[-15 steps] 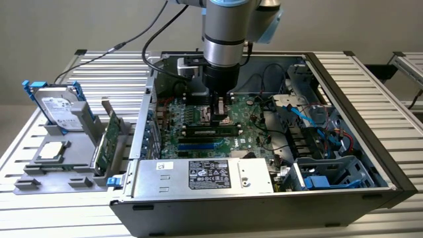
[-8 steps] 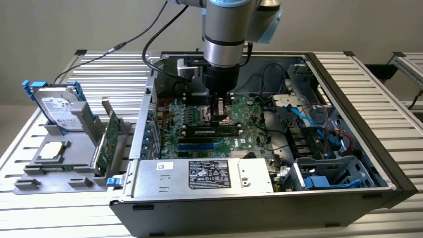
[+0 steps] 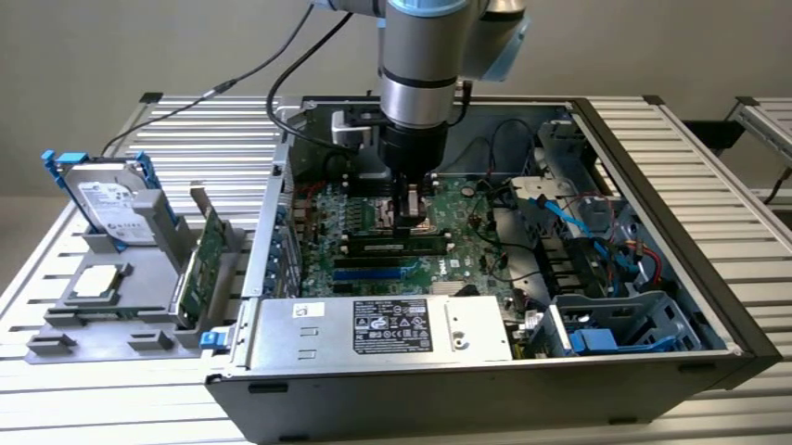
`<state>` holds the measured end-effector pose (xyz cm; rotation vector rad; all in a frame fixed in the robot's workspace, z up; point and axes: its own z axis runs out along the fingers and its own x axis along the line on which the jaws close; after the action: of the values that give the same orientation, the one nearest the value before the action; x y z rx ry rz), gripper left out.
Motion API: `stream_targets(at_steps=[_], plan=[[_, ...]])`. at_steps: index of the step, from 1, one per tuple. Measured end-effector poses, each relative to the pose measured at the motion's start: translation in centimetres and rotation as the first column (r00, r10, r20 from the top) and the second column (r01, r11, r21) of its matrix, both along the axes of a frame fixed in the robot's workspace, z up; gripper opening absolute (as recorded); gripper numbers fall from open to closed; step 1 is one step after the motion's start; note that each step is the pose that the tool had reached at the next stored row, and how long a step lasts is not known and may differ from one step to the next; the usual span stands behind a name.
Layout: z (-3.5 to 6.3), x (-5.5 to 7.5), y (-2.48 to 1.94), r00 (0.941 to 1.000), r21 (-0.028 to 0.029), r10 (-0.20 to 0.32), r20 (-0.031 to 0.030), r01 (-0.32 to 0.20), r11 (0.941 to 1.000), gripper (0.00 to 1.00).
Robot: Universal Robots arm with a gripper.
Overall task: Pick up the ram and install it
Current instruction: 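Press down the ram until it locks into place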
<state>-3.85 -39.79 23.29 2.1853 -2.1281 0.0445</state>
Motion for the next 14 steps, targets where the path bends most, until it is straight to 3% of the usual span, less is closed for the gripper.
stream_targets(at_steps=[14], plan=[[-0.82,-0.01,0.03,1.0000,-0.0008,0.000,-0.0005,0.000,1.0000,0.11]])
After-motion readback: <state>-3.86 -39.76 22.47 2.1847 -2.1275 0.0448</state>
